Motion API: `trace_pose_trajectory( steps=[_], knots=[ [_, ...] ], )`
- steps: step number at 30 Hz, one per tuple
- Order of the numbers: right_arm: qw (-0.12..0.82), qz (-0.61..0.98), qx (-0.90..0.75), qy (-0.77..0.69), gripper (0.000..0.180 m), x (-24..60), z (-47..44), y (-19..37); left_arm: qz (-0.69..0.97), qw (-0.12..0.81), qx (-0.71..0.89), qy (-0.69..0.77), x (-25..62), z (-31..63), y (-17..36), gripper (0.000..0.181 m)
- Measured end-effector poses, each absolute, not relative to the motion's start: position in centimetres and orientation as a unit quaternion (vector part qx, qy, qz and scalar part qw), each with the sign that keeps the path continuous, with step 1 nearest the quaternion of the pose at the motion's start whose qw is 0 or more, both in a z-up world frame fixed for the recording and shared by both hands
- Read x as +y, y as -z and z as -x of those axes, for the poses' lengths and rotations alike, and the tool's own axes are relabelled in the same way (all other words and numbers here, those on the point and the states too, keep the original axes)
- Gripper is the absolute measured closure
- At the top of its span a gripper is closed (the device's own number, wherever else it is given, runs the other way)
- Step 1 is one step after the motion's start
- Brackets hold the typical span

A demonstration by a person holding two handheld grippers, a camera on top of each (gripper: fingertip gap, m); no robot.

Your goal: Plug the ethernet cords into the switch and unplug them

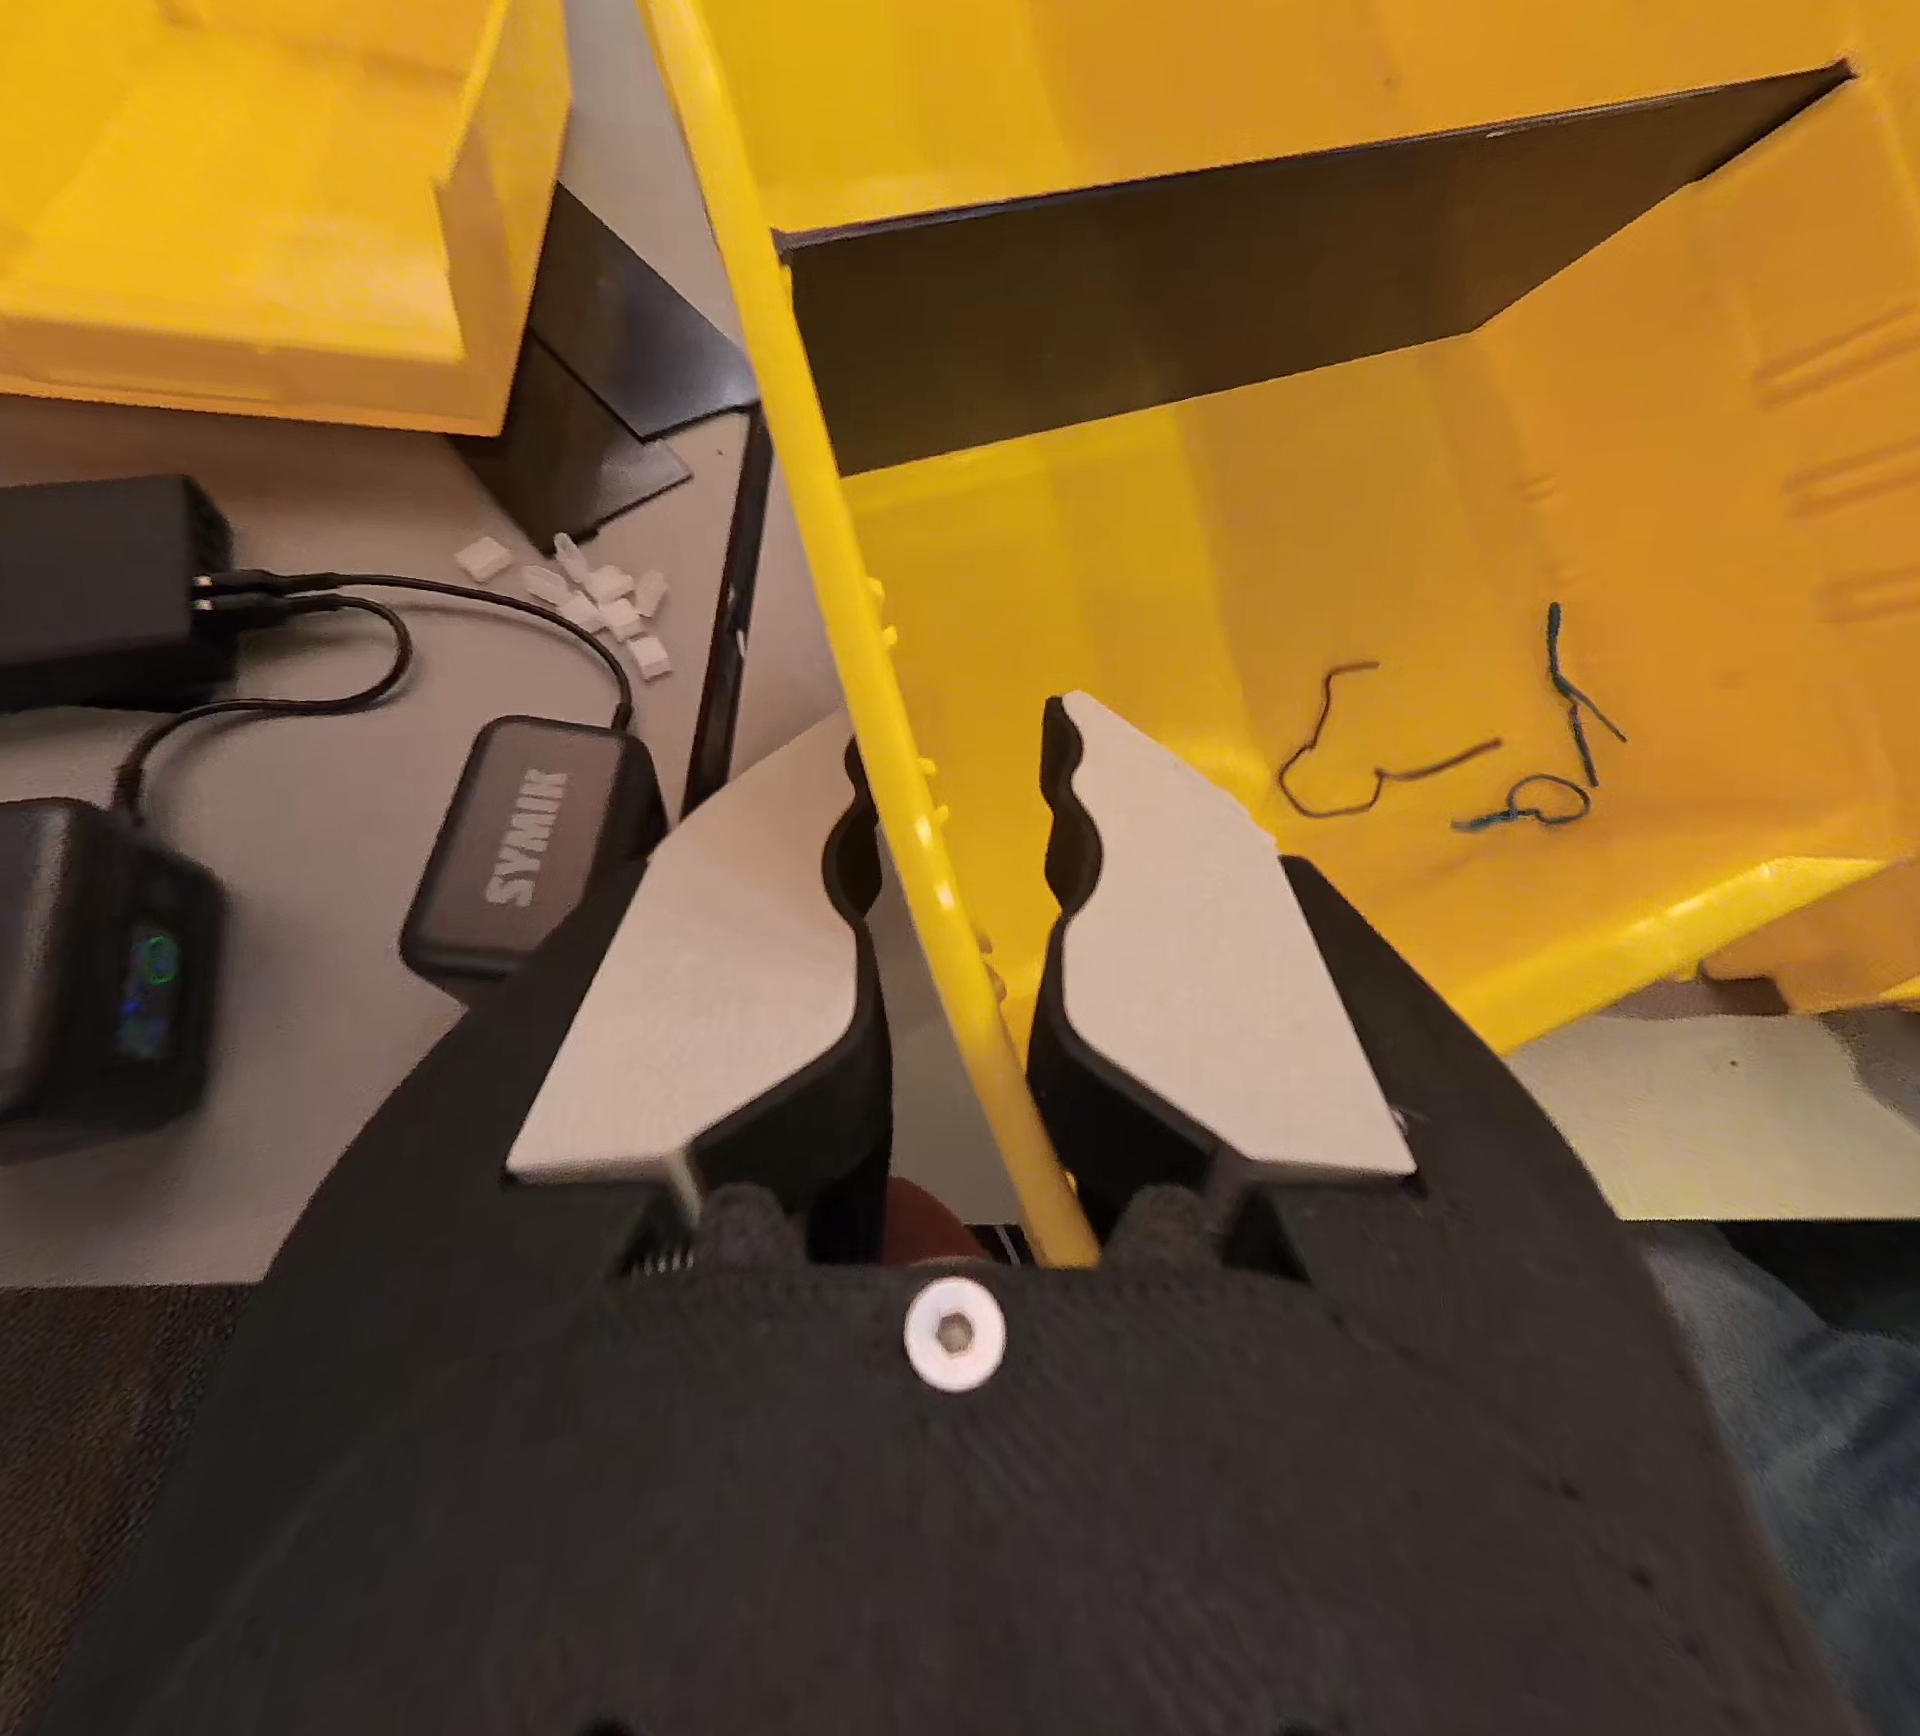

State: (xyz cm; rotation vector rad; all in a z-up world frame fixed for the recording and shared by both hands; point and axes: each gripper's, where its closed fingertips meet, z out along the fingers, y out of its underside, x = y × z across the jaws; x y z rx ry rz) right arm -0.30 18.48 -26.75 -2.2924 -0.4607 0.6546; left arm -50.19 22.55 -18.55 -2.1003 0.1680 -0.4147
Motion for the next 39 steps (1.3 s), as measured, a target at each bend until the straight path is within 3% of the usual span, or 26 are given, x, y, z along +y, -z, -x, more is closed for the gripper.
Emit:
trace_pose_trajectory(
  steps=[1,10,14,18,21,28,34,36,39],
  knots=[
    [0.351,0.881,-0.177,-0.265,0.050,18.9,2.3,26.6,0.857,0.482,0.065,0.169,22.4,50.5,18.1,0.152],
    [0.322,0.848,-0.199,-0.371,0.032,20.6,16.9,25.4,0.828,0.541,0.067,0.131,20.0,53.0,11.1,0.152],
    [0.373,0.839,-0.224,-0.327,0.027,21.1,15.7,23.6,0.807,0.570,0.094,0.121,18.7,50.9,6.9,0.152],
    [0.454,0.793,-0.234,-0.331,0.038,19.4,11.5,17.5,0.791,0.575,0.136,0.156,19.0,44.2,5.4,0.152],
    [0.487,0.757,-0.249,-0.357,0.052,15.9,7.9,13.2,0.779,0.574,0.175,0.179,20.5,36.3,6.6,0.152],
    [0.531,0.766,-0.222,-0.286,0.046,9.9,-0.7,10.9,0.792,0.481,0.302,0.223,21.7,15.0,12.9,0.151],
    [0.516,0.819,-0.134,-0.213,0.056,8.3,-7.3,15.8,0.801,0.388,0.368,0.269,18.3,1.3,19.0,0.149],
    [0.514,0.838,-0.112,-0.143,0.083,8.2,-11.2,18.1,0.805,0.371,0.372,0.276,17.5,-1.5,20.7,0.149],
    [0.476,0.869,-0.102,-0.089,0.097,7.7,-15.5,21.5,0.810,0.360,0.380,0.264,16.5,-4.7,23.3,0.147]
  ],
)
